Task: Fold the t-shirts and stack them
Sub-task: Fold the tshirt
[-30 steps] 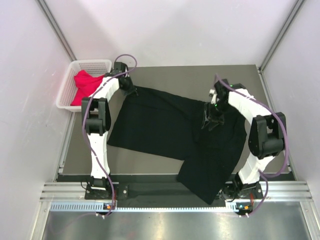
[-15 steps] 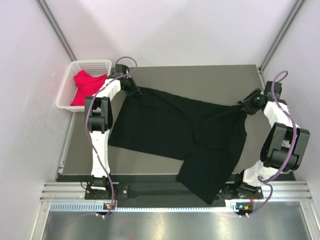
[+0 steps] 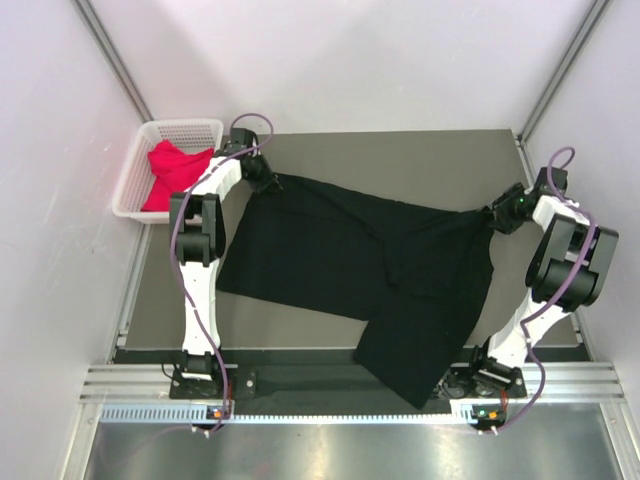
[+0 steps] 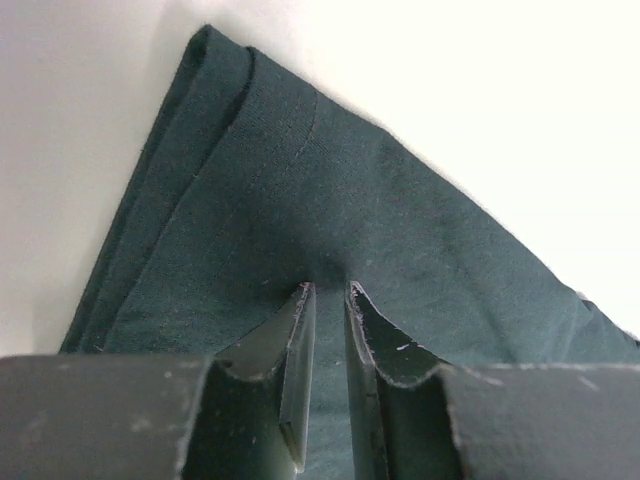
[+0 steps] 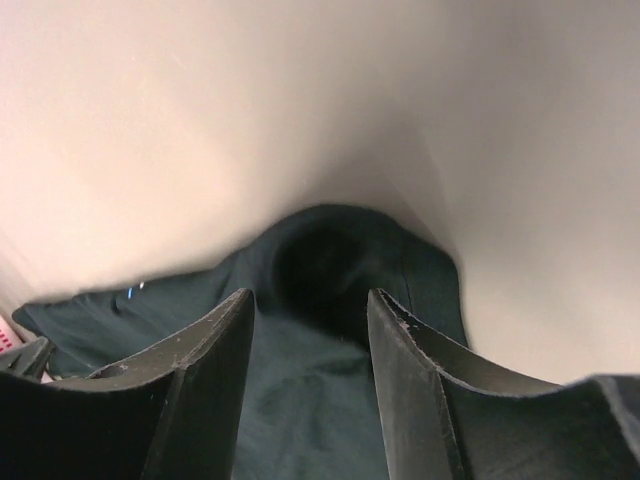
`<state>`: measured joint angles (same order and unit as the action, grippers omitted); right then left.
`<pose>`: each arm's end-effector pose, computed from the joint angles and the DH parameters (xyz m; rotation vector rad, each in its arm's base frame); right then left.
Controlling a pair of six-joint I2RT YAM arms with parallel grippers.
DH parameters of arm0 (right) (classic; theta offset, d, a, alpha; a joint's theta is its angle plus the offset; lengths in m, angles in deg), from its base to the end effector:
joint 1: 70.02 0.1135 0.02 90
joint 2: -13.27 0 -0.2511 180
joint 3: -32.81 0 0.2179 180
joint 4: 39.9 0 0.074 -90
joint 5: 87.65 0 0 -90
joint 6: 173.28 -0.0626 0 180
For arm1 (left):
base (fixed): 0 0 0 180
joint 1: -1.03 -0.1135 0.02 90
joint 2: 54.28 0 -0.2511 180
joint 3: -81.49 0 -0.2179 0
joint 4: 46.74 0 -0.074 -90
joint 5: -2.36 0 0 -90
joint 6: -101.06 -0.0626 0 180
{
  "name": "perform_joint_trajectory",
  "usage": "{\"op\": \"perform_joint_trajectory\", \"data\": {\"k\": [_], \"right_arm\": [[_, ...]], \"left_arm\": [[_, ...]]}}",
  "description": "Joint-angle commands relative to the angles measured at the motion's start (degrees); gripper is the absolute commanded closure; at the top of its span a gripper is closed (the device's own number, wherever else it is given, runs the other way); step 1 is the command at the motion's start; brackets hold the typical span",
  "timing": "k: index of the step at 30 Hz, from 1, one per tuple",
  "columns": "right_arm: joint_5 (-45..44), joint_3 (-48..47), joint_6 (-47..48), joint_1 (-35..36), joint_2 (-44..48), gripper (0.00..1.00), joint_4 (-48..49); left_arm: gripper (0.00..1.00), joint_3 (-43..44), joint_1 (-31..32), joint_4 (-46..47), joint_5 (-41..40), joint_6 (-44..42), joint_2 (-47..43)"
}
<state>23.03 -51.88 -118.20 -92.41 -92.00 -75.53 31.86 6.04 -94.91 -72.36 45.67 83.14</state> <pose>0.3448 -0.1182 0.1690 1.0956 2.2988 0.5454 0.4945 -0.0599 0.1463 -0.5573 2.5362 -0.6028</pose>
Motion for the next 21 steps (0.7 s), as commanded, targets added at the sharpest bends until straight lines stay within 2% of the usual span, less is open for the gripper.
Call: {"op": "perform_joint_trajectory", "data": {"k": [1,5,8,11,12,13,14,21], "right_arm": [[1.1,-4.3,1.3,-0.2,-1.2,0.51,3.3],[1.4,-5.4,0.1,-0.2,-2.4,0.54,3.7],[1.2,-6.3,-0.4,-0.2,-3.4,0.70,2.0],[1.5,-5.0,-0.5,-0.1,-1.8,0.77,2.5],[1.5,-4.9,-0.4,-0.3,-1.3,0.89,2.3],[1.7,-4.8,-0.3,-0.4,-1.2,0.98,2.0],[1.6,-4.5,-0.2,-0.5,-1.0,1.00,1.1],[-3.4,-0.7,1.8,-1.0,1.3,1.00,-2.3]], "left_arm": [[0.76,1.5,-0.4,-2.9,-1.9,-0.2,1.5],[0.77,1.5,-0.3,-3.2,-2.3,-0.2,1.8],[0.77,1.7,-0.4,-3.3,-2.3,0.0,2.1],[0.77,1.8,-0.3,-3.4,-2.2,0.0,2.2],[0.77,1.7,-0.3,-3.3,-2.4,0.0,2.2],[0.77,1.7,-0.4,-3.4,-2.4,-0.1,2.4],[0.77,1.7,-0.4,-3.4,-2.5,-0.1,2.4],[0.77,1.8,-0.4,-4.1,-3.0,-0.4,2.6]]}}
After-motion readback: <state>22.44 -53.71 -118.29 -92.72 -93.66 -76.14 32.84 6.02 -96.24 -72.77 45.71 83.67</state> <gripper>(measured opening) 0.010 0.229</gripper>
